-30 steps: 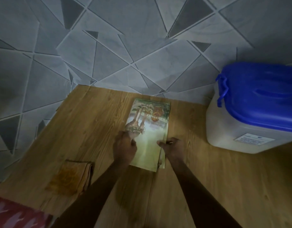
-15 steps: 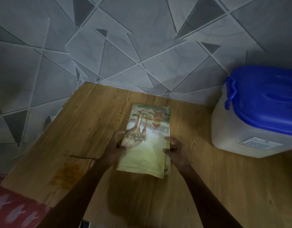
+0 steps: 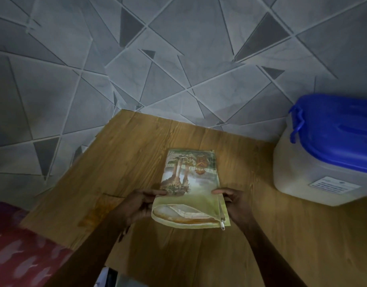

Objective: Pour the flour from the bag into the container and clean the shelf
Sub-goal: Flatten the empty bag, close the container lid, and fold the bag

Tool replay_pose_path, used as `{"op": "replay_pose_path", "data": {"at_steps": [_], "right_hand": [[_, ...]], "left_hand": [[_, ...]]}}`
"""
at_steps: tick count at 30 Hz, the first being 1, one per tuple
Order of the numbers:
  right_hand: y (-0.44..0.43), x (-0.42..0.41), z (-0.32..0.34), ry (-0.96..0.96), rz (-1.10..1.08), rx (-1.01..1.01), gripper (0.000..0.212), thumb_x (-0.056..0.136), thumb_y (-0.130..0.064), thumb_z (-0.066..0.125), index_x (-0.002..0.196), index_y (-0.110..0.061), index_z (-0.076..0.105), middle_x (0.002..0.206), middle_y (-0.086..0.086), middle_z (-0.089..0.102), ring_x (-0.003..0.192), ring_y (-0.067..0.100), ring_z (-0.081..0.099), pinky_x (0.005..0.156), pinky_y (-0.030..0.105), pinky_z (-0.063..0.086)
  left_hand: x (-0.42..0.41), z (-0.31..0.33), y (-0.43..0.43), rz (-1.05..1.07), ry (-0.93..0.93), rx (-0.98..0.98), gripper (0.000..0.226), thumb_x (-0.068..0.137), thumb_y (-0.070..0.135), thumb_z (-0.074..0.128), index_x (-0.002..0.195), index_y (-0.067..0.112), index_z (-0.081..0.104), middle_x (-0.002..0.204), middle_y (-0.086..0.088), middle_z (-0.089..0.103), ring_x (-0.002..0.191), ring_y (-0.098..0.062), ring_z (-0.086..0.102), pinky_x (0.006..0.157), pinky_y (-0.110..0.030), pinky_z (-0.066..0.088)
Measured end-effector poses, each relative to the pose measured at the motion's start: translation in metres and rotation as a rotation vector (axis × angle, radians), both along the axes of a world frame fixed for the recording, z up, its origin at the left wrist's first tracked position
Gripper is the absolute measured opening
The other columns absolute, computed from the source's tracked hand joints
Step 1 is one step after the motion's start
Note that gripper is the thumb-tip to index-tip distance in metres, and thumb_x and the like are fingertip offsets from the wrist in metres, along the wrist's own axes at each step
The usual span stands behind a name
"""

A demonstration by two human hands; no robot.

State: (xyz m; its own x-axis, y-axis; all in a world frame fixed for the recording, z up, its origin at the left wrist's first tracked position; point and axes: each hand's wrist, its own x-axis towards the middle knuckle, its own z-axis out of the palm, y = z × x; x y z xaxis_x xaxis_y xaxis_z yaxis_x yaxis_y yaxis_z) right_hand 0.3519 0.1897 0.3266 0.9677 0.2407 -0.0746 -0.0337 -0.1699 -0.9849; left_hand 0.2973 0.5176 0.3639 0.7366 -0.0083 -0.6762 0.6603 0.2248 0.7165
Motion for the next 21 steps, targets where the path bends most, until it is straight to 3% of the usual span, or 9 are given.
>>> {"op": "replay_pose_path", "data": {"at_steps": [3, 6, 8, 10, 11, 14, 16, 19, 21], "right_hand": [[0.003, 0.006, -0.002, -0.143, -0.038, -0.145, 0.032, 0.073, 0.007, 0.079, 0.088, -0.022, 0.082, 0.100, 0.009, 0.065, 0.097, 0.015, 0.064, 0.080, 0.018, 0.053], [0.010, 0.006, 0.007, -0.204, -0.030, -0.113, 0.018, 0.078, -0.014, 0.080, 0.085, -0.031, 0.080, 0.107, 0.006, 0.066, 0.107, 0.021, 0.063, 0.088, 0.027, 0.054], [0.011, 0.004, 0.013, -0.218, -0.013, -0.041, 0.016, 0.081, -0.015, 0.079, 0.094, -0.024, 0.080, 0.111, 0.007, 0.070, 0.107, 0.020, 0.067, 0.087, 0.025, 0.055], [0.012, 0.002, 0.021, -0.073, -0.020, -0.022, 0.019, 0.089, -0.008, 0.072, 0.104, -0.017, 0.078, 0.106, 0.000, 0.076, 0.099, 0.013, 0.072, 0.079, 0.022, 0.055], [0.012, -0.001, 0.026, -0.009, -0.025, -0.032, 0.018, 0.094, -0.009, 0.067, 0.108, -0.016, 0.077, 0.102, -0.003, 0.077, 0.095, 0.011, 0.073, 0.075, 0.021, 0.055], [0.013, -0.003, 0.031, 0.059, -0.020, -0.069, 0.018, 0.101, -0.020, 0.057, 0.113, -0.021, 0.070, 0.102, -0.011, 0.075, 0.093, 0.009, 0.072, 0.068, 0.015, 0.054], [0.014, -0.001, 0.026, 0.134, -0.065, -0.148, 0.015, 0.101, -0.030, 0.057, 0.114, -0.026, 0.062, 0.111, -0.013, 0.068, 0.095, 0.007, 0.067, 0.073, 0.013, 0.053], [0.012, 0.001, 0.011, 0.224, -0.122, -0.302, 0.063, 0.089, -0.067, 0.057, 0.138, -0.028, 0.050, 0.143, -0.009, 0.053, 0.127, 0.017, 0.054, 0.109, 0.047, 0.046], [0.012, 0.003, 0.008, 0.245, -0.183, -0.314, 0.073, 0.088, -0.070, 0.055, 0.148, -0.031, 0.041, 0.155, -0.006, 0.043, 0.140, 0.026, 0.045, 0.114, 0.057, 0.037]], "left_hand": [[-0.006, -0.004, 0.003, -0.111, -0.156, 0.111, 0.030, 0.088, -0.004, 0.062, 0.113, 0.006, 0.075, 0.117, -0.021, 0.072, 0.107, -0.038, 0.070, 0.093, -0.053, 0.056], [-0.012, -0.016, 0.002, -0.087, -0.434, 0.192, 0.048, 0.062, 0.030, 0.093, 0.105, 0.012, 0.080, 0.111, -0.018, 0.075, 0.100, -0.032, 0.073, 0.082, -0.040, 0.060], [-0.016, -0.015, -0.005, -0.060, -0.524, 0.302, 0.042, 0.058, 0.032, 0.093, 0.094, 0.014, 0.082, 0.092, -0.014, 0.078, 0.084, -0.023, 0.075, 0.071, -0.037, 0.060], [-0.015, -0.016, -0.010, -0.023, -0.568, 0.394, 0.033, 0.062, 0.020, 0.094, 0.088, 0.006, 0.080, 0.080, -0.017, 0.076, 0.074, -0.020, 0.073, 0.063, -0.042, 0.060], [-0.013, -0.016, -0.014, -0.008, -0.588, 0.432, 0.031, 0.064, 0.017, 0.093, 0.089, 0.004, 0.079, 0.084, -0.017, 0.076, 0.076, -0.020, 0.075, 0.065, -0.040, 0.061], [-0.007, -0.019, -0.020, -0.042, -0.591, 0.488, 0.034, 0.074, 0.034, 0.086, 0.100, 0.014, 0.079, 0.105, -0.011, 0.074, 0.095, -0.025, 0.075, 0.075, -0.038, 0.062], [-0.004, -0.017, -0.027, -0.090, -0.550, 0.532, 0.019, 0.089, 0.029, 0.072, 0.107, 0.023, 0.075, 0.108, -0.002, 0.075, 0.099, -0.020, 0.073, 0.078, -0.037, 0.061], [0.000, -0.013, -0.041, -0.135, -0.521, 0.638, 0.021, 0.102, 0.024, 0.055, 0.119, 0.025, 0.066, 0.110, 0.012, 0.074, 0.102, -0.002, 0.069, 0.081, -0.014, 0.053], [0.005, -0.013, -0.045, -0.174, -0.546, 0.865, 0.025, 0.102, 0.040, 0.051, 0.123, 0.031, 0.061, 0.115, 0.021, 0.068, 0.104, 0.007, 0.064, 0.091, -0.006, 0.045]]}}
